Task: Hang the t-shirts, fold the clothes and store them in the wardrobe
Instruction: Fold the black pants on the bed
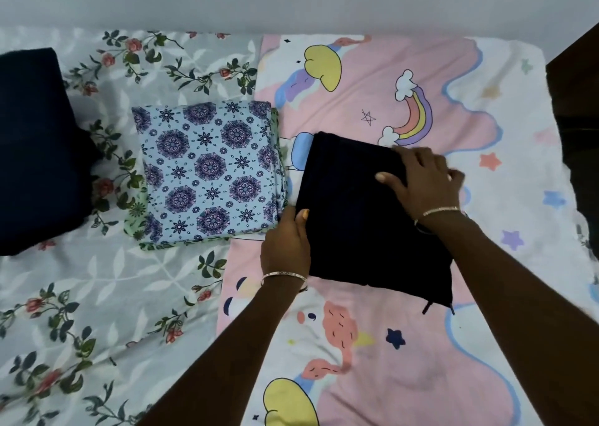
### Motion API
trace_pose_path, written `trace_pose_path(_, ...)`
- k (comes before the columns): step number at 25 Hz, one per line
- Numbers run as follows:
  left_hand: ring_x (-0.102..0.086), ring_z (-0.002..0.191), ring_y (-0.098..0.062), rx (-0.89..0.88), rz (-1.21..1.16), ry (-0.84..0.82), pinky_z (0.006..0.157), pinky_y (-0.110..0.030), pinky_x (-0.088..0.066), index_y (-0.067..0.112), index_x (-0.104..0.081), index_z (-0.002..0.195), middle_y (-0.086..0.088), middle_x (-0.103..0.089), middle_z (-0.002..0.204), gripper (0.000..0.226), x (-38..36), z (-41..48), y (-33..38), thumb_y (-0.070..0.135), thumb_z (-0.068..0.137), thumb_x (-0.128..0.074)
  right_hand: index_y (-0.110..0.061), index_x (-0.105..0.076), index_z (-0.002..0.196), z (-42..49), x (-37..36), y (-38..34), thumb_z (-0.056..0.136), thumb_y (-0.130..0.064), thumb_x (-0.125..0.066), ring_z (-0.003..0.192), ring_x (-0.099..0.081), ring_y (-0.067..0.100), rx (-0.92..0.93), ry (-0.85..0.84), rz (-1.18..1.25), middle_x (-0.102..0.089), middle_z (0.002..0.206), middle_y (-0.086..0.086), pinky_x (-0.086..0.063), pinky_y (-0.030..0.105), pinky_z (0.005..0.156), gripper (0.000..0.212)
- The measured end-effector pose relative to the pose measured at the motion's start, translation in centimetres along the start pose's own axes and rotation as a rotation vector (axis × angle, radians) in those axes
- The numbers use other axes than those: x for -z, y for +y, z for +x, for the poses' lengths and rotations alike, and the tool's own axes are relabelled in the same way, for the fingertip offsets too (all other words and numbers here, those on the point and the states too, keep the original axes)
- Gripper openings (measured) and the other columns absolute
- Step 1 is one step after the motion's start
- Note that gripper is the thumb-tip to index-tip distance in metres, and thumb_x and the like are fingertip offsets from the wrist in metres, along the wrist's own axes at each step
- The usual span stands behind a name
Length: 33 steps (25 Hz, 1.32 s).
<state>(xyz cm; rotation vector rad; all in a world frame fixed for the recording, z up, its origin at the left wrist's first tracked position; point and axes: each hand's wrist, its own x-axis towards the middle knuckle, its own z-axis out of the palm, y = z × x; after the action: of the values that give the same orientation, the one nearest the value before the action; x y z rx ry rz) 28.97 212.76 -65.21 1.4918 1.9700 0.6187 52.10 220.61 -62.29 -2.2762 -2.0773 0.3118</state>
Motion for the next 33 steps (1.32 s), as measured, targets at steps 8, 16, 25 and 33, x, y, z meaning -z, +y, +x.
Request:
trace_pose_path(8, -0.057, 0.089, -0.015, -0.044, -0.184, 0.148, 0.073, -0.026, -0.041, 0.014, -0.06, 0.108, 0.008, -0.056, 0.095, 0.031, 2.1, -6.1, -2.0, 0.043, 0.097, -0.054, -0.017, -0.04, 0.148, -8.2, 0.0, 0.2, 0.098, -0.052, -0.05, 0.13, -0.045, 0.038, -0.353, 0.111, 0.414, -0.05, 0.141, 0.017, -0.038, 0.058, 0.101, 0.062)
trace_pose_path(16, -0.06, 0.086, -0.025, -0.049, -0.077, 0.129, 0.071, -0.03, -0.044, 0.011, -0.065, 0.111, -0.005, -0.065, 0.094, 0.024, 1.4, -8.1, -4.0, 0.023, 0.092, -0.055, -0.003, -0.058, 0.129, -20.5, -3.2, -1.9, 0.088, -0.054, -0.057, 0.104, -0.054, 0.042, -0.484, 0.268, 0.468, -0.059, 0.112, 0.024, -0.045, 0.044, 0.085, 0.066)
trace_pose_path(25, -0.058, 0.045, -0.027, -0.293, 0.535, 0.053, 0.057, -0.033, -0.041, 0.011, -0.062, 0.086, -0.004, -0.059, 0.06, 0.016, 3.0, -6.2, -3.9, 0.021, 0.076, -0.068, 0.004, -0.066, 0.112, -17.4, -0.9, 1.3, 0.091, -0.016, -0.07, 0.104, -0.06, 0.048, -0.684, 0.048, 0.495, -0.067, 0.106, 0.028, -0.045, 0.044, 0.091, 0.029)
trace_pose_path(33, -0.063, 0.08, -0.03, 0.038, 0.011, 0.21, 0.067, -0.035, -0.043, 0.017, -0.059, 0.116, -0.006, -0.065, 0.087, 0.028, 7.8, -6.0, -5.3, 0.006, 0.092, -0.05, 0.002, -0.057, 0.122, -18.9, -0.5, -9.1, 0.077, 0.002, -0.055, 0.101, -0.05, 0.046, -0.699, 0.536, 0.486, -0.046, 0.118, 0.032, -0.044, 0.048, 0.091, 0.045)
